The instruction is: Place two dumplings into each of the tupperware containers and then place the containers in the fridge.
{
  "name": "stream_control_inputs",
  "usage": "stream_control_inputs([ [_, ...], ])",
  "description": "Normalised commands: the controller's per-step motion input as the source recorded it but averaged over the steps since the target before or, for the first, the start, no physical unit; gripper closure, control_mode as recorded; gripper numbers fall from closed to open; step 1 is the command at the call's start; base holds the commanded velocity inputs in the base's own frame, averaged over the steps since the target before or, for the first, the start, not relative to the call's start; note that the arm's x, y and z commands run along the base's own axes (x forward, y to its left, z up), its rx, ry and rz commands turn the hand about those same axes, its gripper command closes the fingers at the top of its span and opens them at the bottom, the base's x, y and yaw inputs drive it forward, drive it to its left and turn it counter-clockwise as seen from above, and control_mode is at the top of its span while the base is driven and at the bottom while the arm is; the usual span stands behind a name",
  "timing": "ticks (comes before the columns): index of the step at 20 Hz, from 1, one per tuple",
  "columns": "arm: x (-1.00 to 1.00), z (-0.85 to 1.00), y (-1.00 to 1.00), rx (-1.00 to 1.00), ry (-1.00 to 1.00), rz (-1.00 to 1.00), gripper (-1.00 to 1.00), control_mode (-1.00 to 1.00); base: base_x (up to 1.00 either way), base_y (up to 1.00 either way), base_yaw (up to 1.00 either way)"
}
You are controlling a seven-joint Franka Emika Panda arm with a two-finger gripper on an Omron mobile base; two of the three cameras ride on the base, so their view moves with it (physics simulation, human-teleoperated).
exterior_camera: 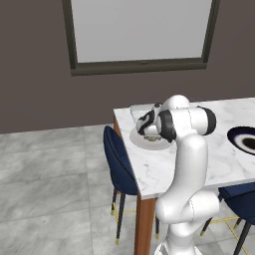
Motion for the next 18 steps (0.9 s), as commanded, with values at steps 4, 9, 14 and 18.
stream_control_inputs([
  [4,0.00,-0.01,0.05,0.05,-0.14,0.00,1.00,-1.00,0.00,0.00,0.00],
  [9,-0.27,0.67,-0.06,0.05,0.01,0.00,1.00,-1.00,0.00,0.00,0.00],
  [14,-0.95,1.00,-0.26,-0.06,0.04,0.00,1.00,-1.00,0.00,0.00,0.00],
  [18,-1.00,0.81,-0.33,-0.11,-0.01,-0.02,1.00,-1.00,0.00,0.00,0.00],
])
